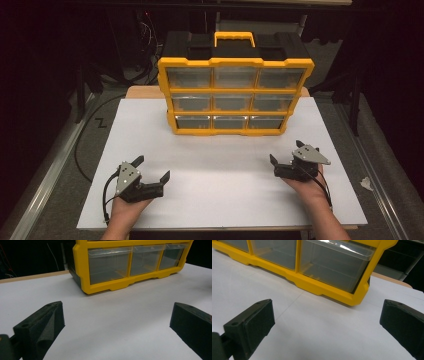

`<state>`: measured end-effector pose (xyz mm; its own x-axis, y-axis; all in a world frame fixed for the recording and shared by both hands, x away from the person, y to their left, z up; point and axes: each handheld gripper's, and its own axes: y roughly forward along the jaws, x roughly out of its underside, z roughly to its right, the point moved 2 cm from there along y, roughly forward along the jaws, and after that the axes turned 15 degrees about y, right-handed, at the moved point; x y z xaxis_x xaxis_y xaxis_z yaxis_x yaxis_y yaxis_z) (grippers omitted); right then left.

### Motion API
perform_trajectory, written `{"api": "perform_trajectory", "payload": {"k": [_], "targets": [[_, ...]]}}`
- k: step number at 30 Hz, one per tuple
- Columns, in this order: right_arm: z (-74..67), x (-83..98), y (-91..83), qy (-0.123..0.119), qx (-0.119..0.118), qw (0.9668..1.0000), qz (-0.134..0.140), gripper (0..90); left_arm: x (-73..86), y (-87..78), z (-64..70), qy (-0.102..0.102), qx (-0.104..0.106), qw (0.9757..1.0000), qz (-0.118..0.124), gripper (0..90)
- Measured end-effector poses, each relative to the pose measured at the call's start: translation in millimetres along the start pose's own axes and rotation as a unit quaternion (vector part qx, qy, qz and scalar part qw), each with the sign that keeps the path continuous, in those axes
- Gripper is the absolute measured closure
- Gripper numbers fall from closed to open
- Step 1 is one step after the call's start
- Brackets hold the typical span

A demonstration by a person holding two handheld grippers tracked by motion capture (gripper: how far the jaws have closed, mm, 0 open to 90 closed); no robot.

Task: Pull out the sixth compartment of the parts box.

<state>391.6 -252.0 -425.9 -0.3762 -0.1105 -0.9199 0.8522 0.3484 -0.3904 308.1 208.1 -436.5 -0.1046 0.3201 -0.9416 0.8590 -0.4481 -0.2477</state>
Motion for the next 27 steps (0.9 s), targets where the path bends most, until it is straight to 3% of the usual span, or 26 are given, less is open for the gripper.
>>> {"api": "perform_trajectory", "payload": {"k": [8, 13, 27], "targets": [[-0.8, 3.4, -0.2, -0.011, 0.008, 0.9998, -0.012, 1.1, -0.1, 0.4, 0.7, 0.001, 0.003, 1.0, 0.0, 0.4], [-2.4, 5.6, 0.8, -0.042, 0.017, 0.9987, -0.024, 1.1, 0.2, 1.0, 1.1, 0.002, 0.004, 1.0, -0.001, 0.4], [-6.5, 11.7, 4.8, -0.09, 0.032, 0.994, -0.052, 1.1, 0.8, 1.0, 1.1, 0.001, 0.003, 1.0, -0.003, 0.4]]}}
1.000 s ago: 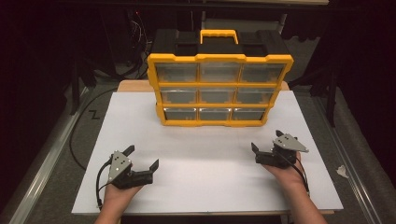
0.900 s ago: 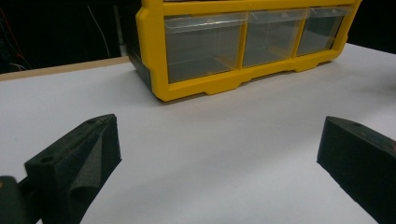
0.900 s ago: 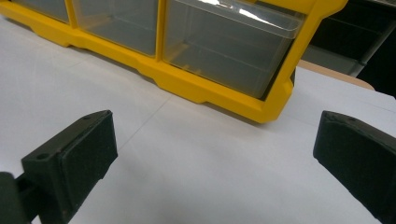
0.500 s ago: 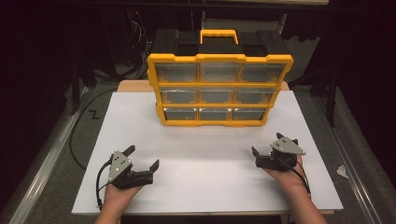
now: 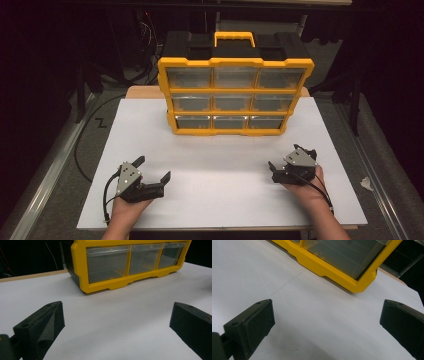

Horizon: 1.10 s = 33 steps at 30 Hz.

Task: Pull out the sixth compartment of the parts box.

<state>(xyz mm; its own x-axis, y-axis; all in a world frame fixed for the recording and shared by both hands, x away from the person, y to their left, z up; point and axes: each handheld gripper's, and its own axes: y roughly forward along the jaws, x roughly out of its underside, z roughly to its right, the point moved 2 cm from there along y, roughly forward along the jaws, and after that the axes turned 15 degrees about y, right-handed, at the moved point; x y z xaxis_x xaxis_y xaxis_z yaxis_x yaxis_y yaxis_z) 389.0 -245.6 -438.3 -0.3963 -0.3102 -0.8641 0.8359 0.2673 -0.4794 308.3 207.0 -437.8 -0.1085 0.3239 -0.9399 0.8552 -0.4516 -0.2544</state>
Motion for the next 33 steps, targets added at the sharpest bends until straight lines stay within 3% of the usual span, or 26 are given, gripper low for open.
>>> {"api": "perform_trajectory", "payload": {"k": [15, 24, 33], "targets": [[-5.9, 3.3, 2.0, -0.061, 0.03, 0.9975, -0.02, 1.1, 0.7, 0.2, -0.5, -0.002, 0.001, 1.0, -0.001, 0.4], [-11.6, 3.5, 2.2, -0.118, 0.049, 0.9915, -0.026, 1.1, 0.6, 0.2, -0.2, 0.0, 0.002, 1.0, -0.001, 0.4], [-17.0, 3.0, 1.3, -0.156, 0.061, 0.9855, -0.029, 1.1, 0.8, 0.5, 0.2, 0.004, 0.003, 1.0, -0.002, 0.5]]}}
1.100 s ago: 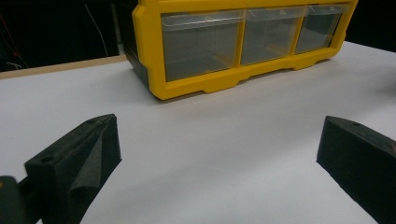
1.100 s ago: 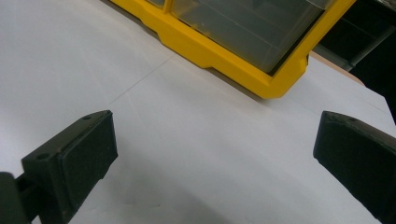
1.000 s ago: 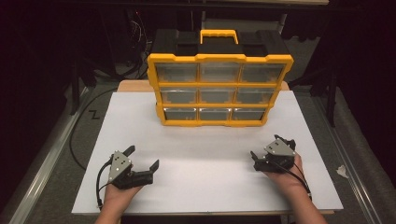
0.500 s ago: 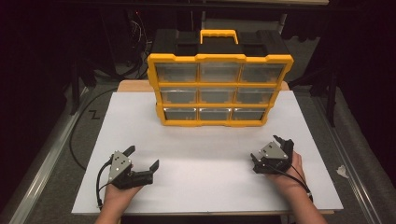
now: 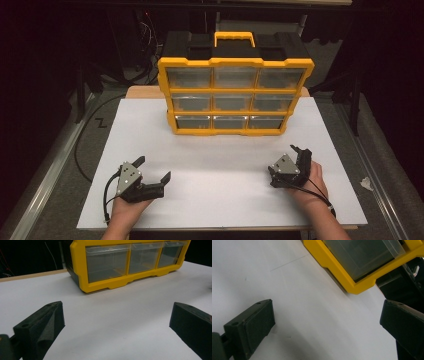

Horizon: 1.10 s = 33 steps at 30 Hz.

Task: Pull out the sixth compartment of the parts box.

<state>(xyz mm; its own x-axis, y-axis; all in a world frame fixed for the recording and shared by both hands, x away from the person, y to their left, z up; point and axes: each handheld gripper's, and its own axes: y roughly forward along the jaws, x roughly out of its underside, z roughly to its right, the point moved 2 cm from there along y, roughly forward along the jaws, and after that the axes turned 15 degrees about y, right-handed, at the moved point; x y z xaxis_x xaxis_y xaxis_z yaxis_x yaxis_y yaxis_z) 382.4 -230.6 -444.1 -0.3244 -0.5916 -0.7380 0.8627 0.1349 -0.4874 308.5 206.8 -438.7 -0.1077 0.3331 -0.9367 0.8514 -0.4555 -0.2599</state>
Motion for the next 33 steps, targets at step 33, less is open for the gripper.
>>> {"api": "perform_trajectory", "payload": {"k": [33], "targets": [[-15.3, -10.0, -10.8, -0.19, 0.08, 0.9785, 0.008, 1.1, -0.4, 0.1, 1.1, 0.005, 0.002, 1.0, 0.001, 0.7]]}}
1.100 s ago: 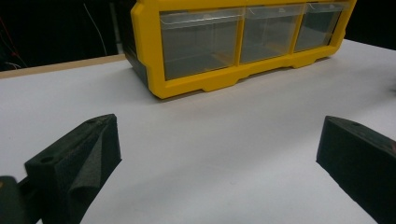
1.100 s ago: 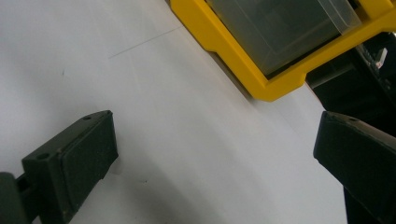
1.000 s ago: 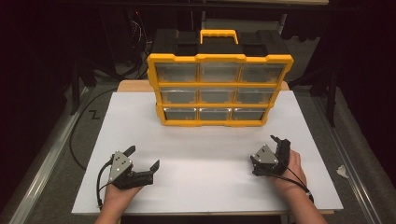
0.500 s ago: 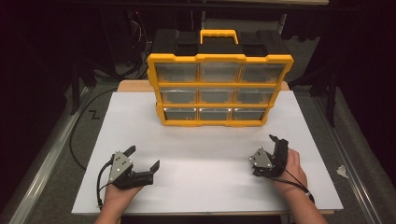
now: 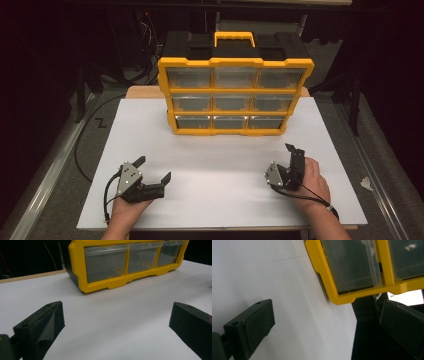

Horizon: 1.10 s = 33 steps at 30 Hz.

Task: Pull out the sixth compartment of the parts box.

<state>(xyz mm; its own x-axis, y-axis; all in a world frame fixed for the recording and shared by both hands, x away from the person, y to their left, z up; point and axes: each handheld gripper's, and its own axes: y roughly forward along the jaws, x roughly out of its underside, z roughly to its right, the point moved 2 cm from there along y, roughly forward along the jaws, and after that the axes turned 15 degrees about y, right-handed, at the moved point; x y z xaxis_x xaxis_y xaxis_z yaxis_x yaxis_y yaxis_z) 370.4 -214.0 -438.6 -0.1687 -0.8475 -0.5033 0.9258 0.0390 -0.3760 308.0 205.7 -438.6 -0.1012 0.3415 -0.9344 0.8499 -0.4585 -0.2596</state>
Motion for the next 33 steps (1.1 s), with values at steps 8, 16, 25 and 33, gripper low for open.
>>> {"api": "perform_trajectory", "payload": {"k": [8, 16, 25, 33], "targets": [[-3.8, -3.4, -2.5, -0.04, 0.007, 0.9991, 0.008, 1.2, -0.2, -0.3, 0.1, 0.0, 0.0, 1.0, 0.001, 0.7], [-6.9, -4.9, -2.9, -0.072, 0.013, 0.9972, 0.012, 1.2, -0.2, -0.3, 0.0, 0.0, 0.001, 1.0, 0.001, 0.7], [-8.3, -5.7, -3.4, -0.098, 0.02, 0.9949, 0.008, 1.1, -0.3, -0.5, 0.0, 0.0, 0.0, 1.0, 0.001, 0.7], [-8.2, -6.0, -5.5, -0.106, 0.03, 0.9938, 0.013, 7.0, 0.1, 0.2, 0.2, 0.001, 0.002, 1.0, -0.002, 0.7]]}}
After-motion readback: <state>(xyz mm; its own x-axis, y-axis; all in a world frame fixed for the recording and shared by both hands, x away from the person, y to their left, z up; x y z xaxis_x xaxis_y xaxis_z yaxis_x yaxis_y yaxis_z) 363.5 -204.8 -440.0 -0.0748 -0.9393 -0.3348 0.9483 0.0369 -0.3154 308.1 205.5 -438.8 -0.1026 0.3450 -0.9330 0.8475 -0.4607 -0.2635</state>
